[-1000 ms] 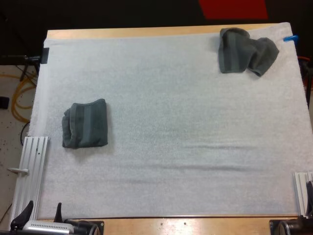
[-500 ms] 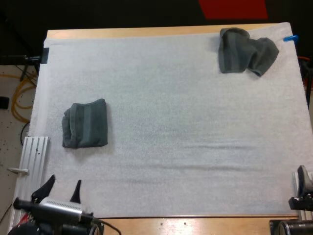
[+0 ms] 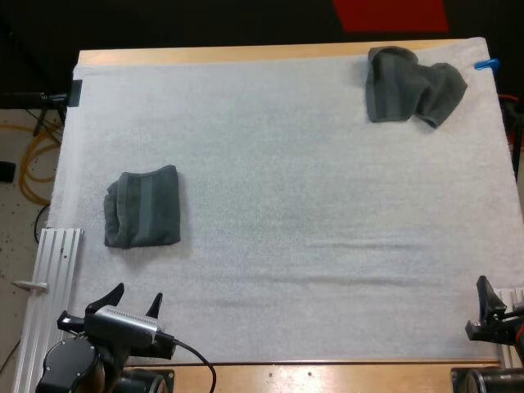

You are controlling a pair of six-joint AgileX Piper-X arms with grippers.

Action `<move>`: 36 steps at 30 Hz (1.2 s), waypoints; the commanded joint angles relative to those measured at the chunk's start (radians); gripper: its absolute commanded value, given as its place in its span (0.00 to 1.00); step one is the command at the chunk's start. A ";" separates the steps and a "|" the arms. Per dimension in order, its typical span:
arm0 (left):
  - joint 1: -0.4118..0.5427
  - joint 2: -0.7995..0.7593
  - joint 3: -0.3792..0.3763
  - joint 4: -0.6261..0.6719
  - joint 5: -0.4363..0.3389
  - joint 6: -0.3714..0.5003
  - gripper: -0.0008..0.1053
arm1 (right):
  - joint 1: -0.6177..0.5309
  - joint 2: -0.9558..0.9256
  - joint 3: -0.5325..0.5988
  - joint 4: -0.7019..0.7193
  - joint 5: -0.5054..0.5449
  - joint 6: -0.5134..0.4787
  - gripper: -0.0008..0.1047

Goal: Pick towel from pile fold and stack

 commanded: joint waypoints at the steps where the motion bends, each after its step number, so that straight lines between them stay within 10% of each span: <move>1: 0.001 -0.137 -0.006 -0.025 0.003 -0.013 0.54 | -0.004 -0.038 0.005 -0.014 -0.014 -0.002 0.63; 36: 0.109 -0.136 0.004 -0.052 0.003 -0.018 0.54 | -0.008 -0.036 0.024 -0.022 -0.022 0.000 0.63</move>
